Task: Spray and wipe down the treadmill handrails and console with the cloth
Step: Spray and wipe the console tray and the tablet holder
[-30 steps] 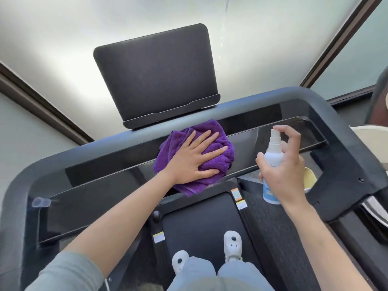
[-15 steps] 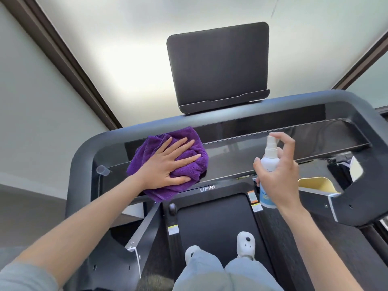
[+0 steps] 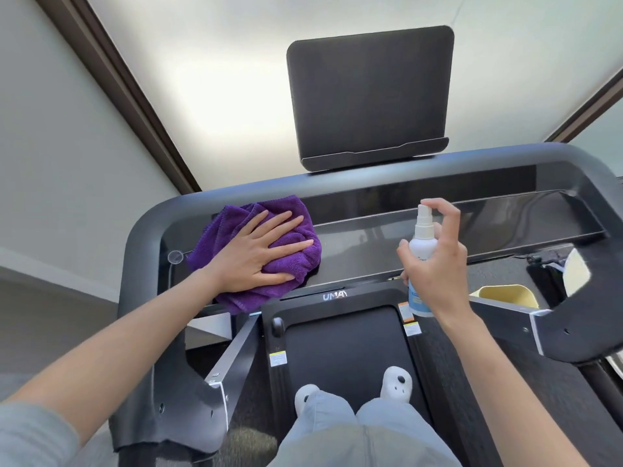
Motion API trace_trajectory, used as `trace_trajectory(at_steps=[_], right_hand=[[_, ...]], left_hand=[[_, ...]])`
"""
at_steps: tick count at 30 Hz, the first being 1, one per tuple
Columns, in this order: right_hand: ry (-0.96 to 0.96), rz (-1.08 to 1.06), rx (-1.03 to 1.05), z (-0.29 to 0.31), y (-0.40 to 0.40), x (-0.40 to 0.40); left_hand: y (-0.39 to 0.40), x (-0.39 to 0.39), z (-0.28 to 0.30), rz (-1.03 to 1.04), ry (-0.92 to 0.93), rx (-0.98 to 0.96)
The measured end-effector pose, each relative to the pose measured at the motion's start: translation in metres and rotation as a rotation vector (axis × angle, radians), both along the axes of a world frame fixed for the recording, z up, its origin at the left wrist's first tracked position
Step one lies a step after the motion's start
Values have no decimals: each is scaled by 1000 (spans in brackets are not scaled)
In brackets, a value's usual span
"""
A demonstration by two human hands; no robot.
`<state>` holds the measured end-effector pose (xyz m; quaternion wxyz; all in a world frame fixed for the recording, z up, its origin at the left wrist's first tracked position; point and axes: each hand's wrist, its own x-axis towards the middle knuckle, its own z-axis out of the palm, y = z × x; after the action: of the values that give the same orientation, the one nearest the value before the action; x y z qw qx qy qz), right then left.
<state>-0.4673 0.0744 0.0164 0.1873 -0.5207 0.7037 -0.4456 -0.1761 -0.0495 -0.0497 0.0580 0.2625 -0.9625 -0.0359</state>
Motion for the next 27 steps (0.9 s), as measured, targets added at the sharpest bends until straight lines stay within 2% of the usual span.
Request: trace_trajectory(at_steps=[9,17,27], right_hand=[[-25,-17,-13,-1,-1,-44],[-29,-138,15,-7,8,-117],[-33,-263,48,-14,20,-202]], left_hand=[[-9,-70,1,-39,-9,-31],[-17,-171,3,-133,-25,-33],[-16,-301,3,-154,-13,-24]])
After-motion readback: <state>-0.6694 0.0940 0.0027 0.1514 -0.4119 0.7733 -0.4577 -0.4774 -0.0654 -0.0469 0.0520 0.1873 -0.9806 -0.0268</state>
